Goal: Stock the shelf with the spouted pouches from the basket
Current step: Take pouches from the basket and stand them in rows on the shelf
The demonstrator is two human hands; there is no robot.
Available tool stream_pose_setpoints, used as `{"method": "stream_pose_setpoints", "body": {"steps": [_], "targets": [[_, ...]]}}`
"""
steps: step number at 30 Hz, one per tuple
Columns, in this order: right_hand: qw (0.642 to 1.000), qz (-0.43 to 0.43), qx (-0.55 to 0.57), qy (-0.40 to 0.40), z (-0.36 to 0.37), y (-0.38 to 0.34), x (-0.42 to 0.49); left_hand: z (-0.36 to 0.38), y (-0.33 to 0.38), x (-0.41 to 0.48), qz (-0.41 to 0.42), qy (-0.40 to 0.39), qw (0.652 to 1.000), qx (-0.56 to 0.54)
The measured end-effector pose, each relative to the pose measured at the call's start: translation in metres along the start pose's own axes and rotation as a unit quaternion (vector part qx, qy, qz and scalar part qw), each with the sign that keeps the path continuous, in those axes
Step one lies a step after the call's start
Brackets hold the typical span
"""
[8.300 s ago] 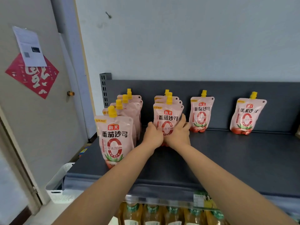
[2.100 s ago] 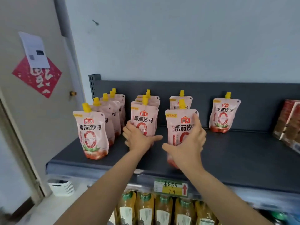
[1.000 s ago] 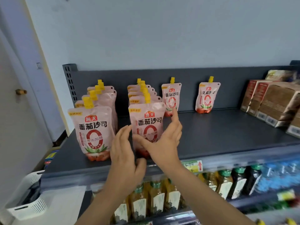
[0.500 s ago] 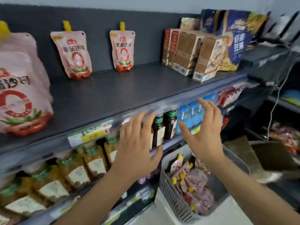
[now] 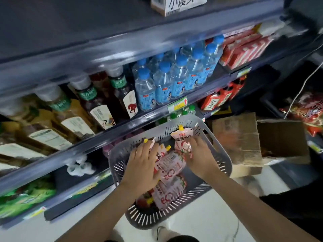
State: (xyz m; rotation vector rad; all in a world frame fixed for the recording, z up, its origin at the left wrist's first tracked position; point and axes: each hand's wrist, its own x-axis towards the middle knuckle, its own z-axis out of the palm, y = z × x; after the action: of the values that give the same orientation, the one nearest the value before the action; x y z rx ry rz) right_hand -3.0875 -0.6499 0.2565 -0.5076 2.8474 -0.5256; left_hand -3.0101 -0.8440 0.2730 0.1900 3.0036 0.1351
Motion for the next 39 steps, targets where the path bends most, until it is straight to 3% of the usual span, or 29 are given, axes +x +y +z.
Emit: {"method": "stream_pose_setpoints", "body": {"steps": [4, 9, 17, 23, 33, 37, 39], "targets": [[0.965, -0.056, -0.112, -0.232, 0.054, 0.021, 0.020, 0.034, 0.002, 0.009, -0.017, -0.039, 0.999, 0.008], [0.896, -0.137, -0.275, -0.320, 0.110, 0.026, 0.034, 0.054, -0.006, 0.016, -0.029, -0.066, 0.997, -0.003], [0.871, -0.190, -0.356, -0.281, 0.131, 0.021, 0.042, 0.062, -0.015, 0.024, -0.041, -0.078, 0.996, -0.016], [0.888, -0.185, -0.334, -0.257, 0.138, 0.023, 0.040, 0.065, -0.006, 0.022, -0.035, -0.085, 0.996, -0.012], [0.855, -0.234, -0.367, -0.283, 0.127, 0.026, 0.043, 0.066, 0.008, 0.013, -0.044, -0.041, 0.998, -0.013], [0.882, -0.230, -0.276, -0.305, 0.120, 0.027, 0.043, 0.066, 0.005, 0.009, -0.057, -0.059, 0.997, -0.015], [0.924, -0.129, -0.121, -0.338, 0.110, 0.033, 0.041, 0.069, 0.005, 0.009, -0.062, -0.068, 0.995, -0.022]]}}
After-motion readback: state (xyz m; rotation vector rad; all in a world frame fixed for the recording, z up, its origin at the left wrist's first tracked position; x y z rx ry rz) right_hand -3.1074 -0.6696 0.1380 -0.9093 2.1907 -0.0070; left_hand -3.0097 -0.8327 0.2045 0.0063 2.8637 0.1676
